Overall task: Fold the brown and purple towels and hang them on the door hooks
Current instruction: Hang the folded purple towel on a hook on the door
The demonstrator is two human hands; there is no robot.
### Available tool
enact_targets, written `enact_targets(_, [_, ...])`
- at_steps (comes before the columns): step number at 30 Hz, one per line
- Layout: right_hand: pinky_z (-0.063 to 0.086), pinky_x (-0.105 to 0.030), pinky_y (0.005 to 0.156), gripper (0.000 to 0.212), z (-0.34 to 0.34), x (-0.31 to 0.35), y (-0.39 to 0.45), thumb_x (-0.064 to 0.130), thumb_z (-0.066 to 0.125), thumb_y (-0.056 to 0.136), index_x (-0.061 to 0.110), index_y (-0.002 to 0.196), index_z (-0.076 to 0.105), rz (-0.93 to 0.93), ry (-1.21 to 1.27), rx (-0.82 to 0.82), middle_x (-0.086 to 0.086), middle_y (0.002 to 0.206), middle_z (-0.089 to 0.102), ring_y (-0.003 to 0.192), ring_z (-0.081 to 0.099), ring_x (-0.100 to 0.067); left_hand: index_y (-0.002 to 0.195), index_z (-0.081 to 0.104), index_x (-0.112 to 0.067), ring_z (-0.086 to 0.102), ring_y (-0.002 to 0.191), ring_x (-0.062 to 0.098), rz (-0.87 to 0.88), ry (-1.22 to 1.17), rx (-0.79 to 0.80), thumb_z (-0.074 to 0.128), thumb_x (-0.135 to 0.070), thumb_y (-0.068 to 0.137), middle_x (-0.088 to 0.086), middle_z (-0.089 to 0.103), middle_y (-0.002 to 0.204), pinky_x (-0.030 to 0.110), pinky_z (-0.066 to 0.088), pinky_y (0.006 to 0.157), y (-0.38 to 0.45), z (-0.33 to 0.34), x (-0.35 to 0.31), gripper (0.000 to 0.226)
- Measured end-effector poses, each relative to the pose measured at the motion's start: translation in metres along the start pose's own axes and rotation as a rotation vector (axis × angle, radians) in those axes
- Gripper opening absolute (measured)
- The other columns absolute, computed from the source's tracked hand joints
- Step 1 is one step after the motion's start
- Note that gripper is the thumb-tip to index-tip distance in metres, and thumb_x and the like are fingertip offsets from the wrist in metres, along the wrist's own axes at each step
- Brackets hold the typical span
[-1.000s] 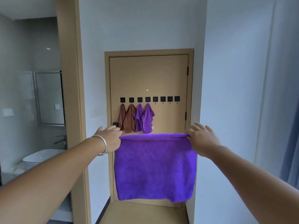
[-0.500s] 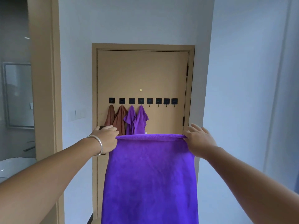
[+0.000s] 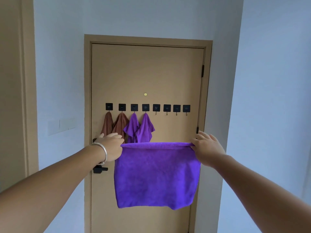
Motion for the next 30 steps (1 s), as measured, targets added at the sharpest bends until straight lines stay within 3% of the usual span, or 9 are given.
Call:
enact_targets(3, [0.018,-0.038,0.114,0.038,0.023,-0.005,0.027,0.033,0.026,0.104,0.03,0.134,0.049,-0.005,0.023,0.003,0.004,0.147,0.039,0.146,0.013,-0.019,0.129,0.051,-0.016,0.022,0.14,0.011,-0.004,-0.008,0.021,0.029,-0.017,0.095,-0.004,0.042,0.14,0.047,0.012,0.117,0.031,0.017,0.001,0.04])
enact_targets(11, [0.017,-0.038,0.117,0.04,0.095,-0.038,0.121,0.031,0.028,0.104,0.032,0.141,0.043,-0.012,0.034,0.025,0.003,0.154,0.032,0.148,0.011,-0.018,0.121,0.054,-0.017,0.025,0.139,0.011,-0.021,0.001,0.073,0.028,-0.02,0.097,-0.005,0.046,0.134,0.048,0.01,0.118,0.118,0.057,-0.005,0.036])
enact_targets(16, [0.016,-0.04,0.118,0.041,0.127,-0.06,0.191,0.033,0.026,0.104,0.032,0.143,0.041,-0.013,0.08,0.004,0.004,0.155,0.03,0.148,0.01,-0.018,0.133,0.05,-0.016,0.025,0.139,0.011,-0.056,0.019,0.057,0.028,-0.021,0.098,-0.004,0.041,0.143,0.046,0.009,0.118,0.181,0.061,-0.006,0.041])
enact_targets(22, [0.016,-0.04,0.118,0.041,0.17,-0.071,0.253,0.033,0.025,0.104,0.031,0.141,0.043,-0.052,0.115,0.012,0.004,0.154,0.032,0.148,0.012,-0.019,0.124,0.055,-0.019,0.036,0.132,0.014,-0.099,0.011,0.029,0.032,-0.022,0.096,-0.006,0.049,0.132,0.046,0.019,0.117,0.248,0.076,0.003,0.036])
enact_targets(26, [0.017,-0.041,0.117,0.041,0.202,-0.075,0.287,0.035,0.026,0.104,0.031,0.14,0.045,-0.059,0.143,0.03,0.006,0.152,0.035,0.147,0.015,-0.019,0.101,0.06,-0.022,0.048,0.111,0.011,-0.078,0.0,-0.006,0.035,-0.02,0.092,-0.008,0.054,0.107,0.039,0.035,0.106,0.283,0.093,0.009,0.026])
enact_targets(30, [0.019,-0.039,0.117,0.04,0.226,-0.072,0.325,0.033,0.027,0.104,0.03,0.139,0.047,-0.053,0.167,0.034,0.007,0.149,0.039,0.145,0.018,-0.018,0.104,0.063,-0.019,0.052,0.106,0.012,-0.069,-0.018,-0.051,0.038,-0.02,0.092,-0.008,0.056,0.106,0.035,0.039,0.102,0.32,0.108,0.023,0.028])
Point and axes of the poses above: each hand's wrist, its own y-axis towards the middle knuckle, its own z-axis out of the palm, x = y × z, the point moved 9 cm from there along y, towards the middle knuckle
